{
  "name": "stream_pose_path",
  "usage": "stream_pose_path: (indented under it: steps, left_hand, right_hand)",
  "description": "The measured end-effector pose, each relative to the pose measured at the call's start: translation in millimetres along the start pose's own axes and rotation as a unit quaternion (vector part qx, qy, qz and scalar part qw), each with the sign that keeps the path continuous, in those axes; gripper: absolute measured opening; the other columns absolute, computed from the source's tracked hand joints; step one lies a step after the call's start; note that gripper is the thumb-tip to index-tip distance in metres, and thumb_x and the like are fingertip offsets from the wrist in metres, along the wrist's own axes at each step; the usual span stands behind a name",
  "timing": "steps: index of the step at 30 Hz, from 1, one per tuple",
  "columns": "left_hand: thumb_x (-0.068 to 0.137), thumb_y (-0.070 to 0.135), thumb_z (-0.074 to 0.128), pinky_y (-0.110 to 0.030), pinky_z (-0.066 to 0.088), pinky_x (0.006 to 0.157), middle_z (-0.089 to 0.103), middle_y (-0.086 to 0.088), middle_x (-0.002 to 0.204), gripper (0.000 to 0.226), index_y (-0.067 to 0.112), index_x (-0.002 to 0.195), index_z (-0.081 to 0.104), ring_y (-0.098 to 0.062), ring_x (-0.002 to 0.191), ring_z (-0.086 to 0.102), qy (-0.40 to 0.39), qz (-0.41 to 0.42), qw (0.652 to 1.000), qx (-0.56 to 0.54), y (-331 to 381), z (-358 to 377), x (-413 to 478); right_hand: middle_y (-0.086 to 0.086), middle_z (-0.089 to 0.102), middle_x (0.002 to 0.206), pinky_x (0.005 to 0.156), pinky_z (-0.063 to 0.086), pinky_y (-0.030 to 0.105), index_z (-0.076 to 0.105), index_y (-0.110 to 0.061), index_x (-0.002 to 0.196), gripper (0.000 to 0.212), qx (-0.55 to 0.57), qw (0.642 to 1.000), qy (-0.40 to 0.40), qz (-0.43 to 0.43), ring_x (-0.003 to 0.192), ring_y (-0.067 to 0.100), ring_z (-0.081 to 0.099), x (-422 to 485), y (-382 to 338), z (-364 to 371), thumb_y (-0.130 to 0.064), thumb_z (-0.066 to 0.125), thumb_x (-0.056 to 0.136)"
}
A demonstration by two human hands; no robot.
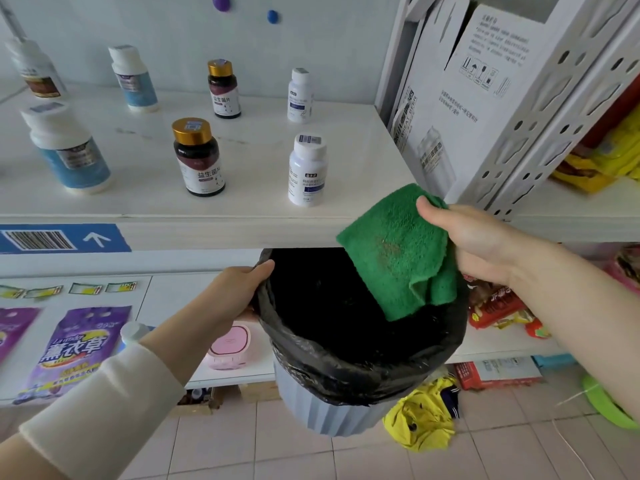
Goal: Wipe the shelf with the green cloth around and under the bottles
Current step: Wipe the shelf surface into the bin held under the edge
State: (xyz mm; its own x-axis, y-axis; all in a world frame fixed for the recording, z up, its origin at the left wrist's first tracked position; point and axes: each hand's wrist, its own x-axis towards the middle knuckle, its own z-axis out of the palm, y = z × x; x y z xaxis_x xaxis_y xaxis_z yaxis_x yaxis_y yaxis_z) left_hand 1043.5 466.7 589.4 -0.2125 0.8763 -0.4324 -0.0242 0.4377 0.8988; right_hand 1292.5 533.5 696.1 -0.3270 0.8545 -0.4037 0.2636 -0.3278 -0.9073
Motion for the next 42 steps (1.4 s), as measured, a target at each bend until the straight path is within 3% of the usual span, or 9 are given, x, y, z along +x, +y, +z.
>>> stream_pose_path:
  steps: [6, 10, 15, 21, 25, 28, 31, 36, 42]
  left_hand:
    - [0.092, 0.032, 0.050, -0.027, 0.057, 0.054, 0.067, -0.012, 0.081, 0.029, 0.010, 0.083, 0.066, -0.023, 0.066, 0.063, -0.007, -0.005, 1.000, 0.003, -3, -2, 1]
    - [0.091, 0.032, 0.051, -0.030, 0.058, 0.059, 0.068, -0.010, 0.077, 0.028, 0.011, 0.081, 0.066, -0.023, 0.064, 0.063, -0.005, -0.005, 1.000, 0.006, -3, -2, 3]
    - [0.091, 0.033, 0.051, -0.026, 0.057, 0.052, 0.068, -0.011, 0.079, 0.029, 0.009, 0.086, 0.068, -0.023, 0.065, 0.063, -0.003, -0.009, 1.000, 0.007, -3, -3, 4]
    - [0.090, 0.034, 0.052, -0.026, 0.056, 0.051, 0.069, -0.014, 0.085, 0.032, 0.006, 0.092, 0.068, -0.025, 0.068, 0.064, -0.001, -0.018, 1.000, 0.010, -3, -3, 6]
    - [0.090, 0.035, 0.052, -0.027, 0.057, 0.053, 0.069, -0.016, 0.087, 0.031, 0.008, 0.089, 0.067, -0.026, 0.069, 0.064, 0.003, -0.018, 1.000, 0.017, -3, -3, 5]
    - [0.091, 0.035, 0.051, -0.026, 0.057, 0.052, 0.070, -0.014, 0.087, 0.030, 0.009, 0.088, 0.067, -0.025, 0.070, 0.065, -0.001, -0.018, 1.000, 0.017, -3, -4, 5]
    - [0.091, 0.034, 0.051, -0.026, 0.056, 0.053, 0.070, -0.013, 0.086, 0.030, 0.010, 0.087, 0.067, -0.025, 0.070, 0.065, -0.006, -0.019, 1.000, 0.016, -2, -4, 5]
    - [0.091, 0.034, 0.051, -0.026, 0.055, 0.052, 0.069, -0.012, 0.083, 0.029, 0.010, 0.088, 0.067, -0.024, 0.067, 0.065, -0.009, -0.021, 1.000, 0.012, -2, -5, 6]
    - [0.090, 0.034, 0.052, -0.025, 0.054, 0.051, 0.070, -0.011, 0.081, 0.029, 0.010, 0.088, 0.068, -0.024, 0.066, 0.065, -0.008, -0.018, 1.000, 0.011, -2, -7, 6]
  right_hand:
    - [0.002, 0.065, 0.096, 0.072, 0.049, 0.028, 0.057, -0.015, 0.096, 0.027, 0.063, 0.996, 0.034, -0.053, 0.086, 0.013, 0.063, 4, -38, -7, -0.030, 0.035, 0.097]
    - [0.006, 0.064, 0.101, 0.077, 0.049, 0.032, 0.056, -0.010, 0.101, 0.028, 0.056, 0.997, 0.028, -0.056, 0.090, 0.017, 0.062, 33, -67, -9, -0.029, 0.037, 0.097]
    - [0.020, 0.041, 0.142, 0.107, 0.035, 0.050, 0.033, 0.002, 0.137, 0.051, -0.202, 0.976, 0.076, 0.040, 0.126, 0.034, 0.045, 75, -76, -12, -0.020, 0.049, 0.093]
    - [0.024, 0.047, 0.132, 0.083, 0.049, 0.038, 0.039, 0.006, 0.127, 0.042, -0.466, 0.873, 0.148, 0.001, 0.100, 0.035, 0.055, 82, -89, -1, -0.020, 0.047, 0.095]
    - [0.018, 0.038, 0.144, 0.098, 0.040, 0.038, 0.029, -0.004, 0.140, 0.051, -0.368, 0.930, -0.007, 0.008, 0.125, 0.031, 0.046, 67, -87, 10, -0.023, 0.044, 0.096]
    - [0.014, 0.031, 0.150, 0.106, 0.038, 0.038, 0.021, -0.009, 0.145, 0.056, -0.264, 0.963, -0.017, -0.061, 0.133, 0.028, 0.039, 56, -78, 7, -0.023, 0.045, 0.096]
    - [0.004, 0.028, 0.152, 0.113, 0.025, 0.035, 0.022, -0.015, 0.145, 0.057, -0.431, 0.894, 0.057, -0.110, 0.137, 0.021, 0.032, 58, -60, 4, -0.034, 0.042, 0.095]
    - [0.000, -0.013, 0.157, 0.117, 0.001, 0.036, 0.004, -0.015, 0.148, 0.063, -0.535, 0.836, 0.036, -0.116, 0.144, 0.016, -0.015, 68, -15, 18, -0.040, 0.032, 0.097]
    - [-0.005, -0.006, 0.157, 0.116, 0.007, 0.033, 0.009, -0.021, 0.148, 0.063, -0.537, 0.824, 0.087, -0.159, 0.145, 0.010, -0.007, 73, -3, 20, -0.042, 0.037, 0.095]
